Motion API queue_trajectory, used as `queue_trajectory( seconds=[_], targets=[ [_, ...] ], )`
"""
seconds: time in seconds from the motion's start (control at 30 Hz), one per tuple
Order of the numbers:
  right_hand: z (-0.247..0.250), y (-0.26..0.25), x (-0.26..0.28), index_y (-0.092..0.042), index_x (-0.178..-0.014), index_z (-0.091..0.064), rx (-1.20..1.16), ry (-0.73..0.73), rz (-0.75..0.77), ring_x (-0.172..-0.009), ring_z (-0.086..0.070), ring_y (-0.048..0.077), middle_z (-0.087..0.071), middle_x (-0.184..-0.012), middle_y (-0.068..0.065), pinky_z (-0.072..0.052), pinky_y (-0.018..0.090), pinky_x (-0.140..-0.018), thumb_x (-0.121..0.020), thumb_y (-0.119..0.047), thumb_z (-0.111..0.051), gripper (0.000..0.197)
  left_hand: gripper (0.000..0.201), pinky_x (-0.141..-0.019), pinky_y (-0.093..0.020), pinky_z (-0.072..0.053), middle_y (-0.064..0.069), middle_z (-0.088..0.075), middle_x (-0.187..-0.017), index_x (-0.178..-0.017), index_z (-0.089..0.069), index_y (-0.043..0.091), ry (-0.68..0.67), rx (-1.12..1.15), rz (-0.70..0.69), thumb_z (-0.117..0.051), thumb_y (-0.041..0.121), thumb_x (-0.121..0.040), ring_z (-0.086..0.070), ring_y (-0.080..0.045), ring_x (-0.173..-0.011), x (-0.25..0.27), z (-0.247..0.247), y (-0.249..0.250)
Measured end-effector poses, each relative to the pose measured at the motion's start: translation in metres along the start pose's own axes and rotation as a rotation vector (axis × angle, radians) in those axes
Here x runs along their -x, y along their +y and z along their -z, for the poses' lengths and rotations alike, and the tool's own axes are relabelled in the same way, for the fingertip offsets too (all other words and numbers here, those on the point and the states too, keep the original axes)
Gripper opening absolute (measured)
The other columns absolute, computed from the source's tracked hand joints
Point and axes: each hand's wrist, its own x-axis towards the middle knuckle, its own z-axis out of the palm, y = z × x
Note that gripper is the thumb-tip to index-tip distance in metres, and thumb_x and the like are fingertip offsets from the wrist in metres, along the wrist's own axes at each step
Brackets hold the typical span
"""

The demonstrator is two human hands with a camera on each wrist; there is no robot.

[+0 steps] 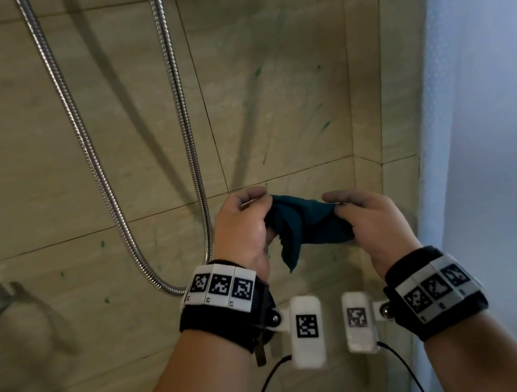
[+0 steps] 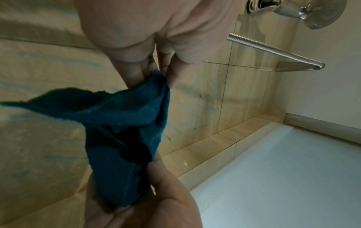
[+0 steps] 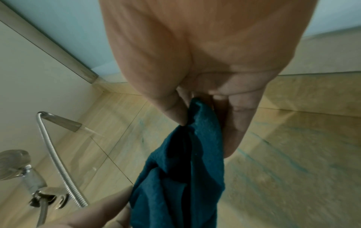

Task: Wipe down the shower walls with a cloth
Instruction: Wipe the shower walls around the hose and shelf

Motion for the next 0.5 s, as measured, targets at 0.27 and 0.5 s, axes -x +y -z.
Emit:
queue_trajectory(
  seconds=[0.27, 0.5],
  targets=[
    [-0.006, 0.015, 0.005, -0.019, -0.112, -0.076, -0.184, -0.124, -0.222, -0.104, -0.074, 0.029, -0.078, -0.108, 0.007, -0.059, 0.049, -0.091, -0.096, -0.028, -0.065, 0.022, 0.015, -0.081, -0.041, -0.057, -0.014, -0.069, -0.103, -0.102, -0.069, 0.018, 0.010, -0.100, -0.051, -0.063, 0.004, -0.100, -0.067, -0.028, -0.092, 0.003, 0.001, -0.007],
    [-0.010, 0.031, 0.014, -0.014, -0.111, -0.075, -0.186, -0.171, -0.346, -0.098, -0.074, 0.033, -0.077, -0.107, 0.013, -0.060, 0.051, -0.088, -0.098, -0.038, -0.066, 0.030, 0.018, -0.086, -0.044, -0.057, -0.012, -0.070, -0.099, -0.100, -0.070, 0.019, 0.012, -0.092, -0.035, -0.062, 0.003, -0.100, -0.068, -0.027, -0.091, 0.003, 0.006, -0.017]
  ],
)
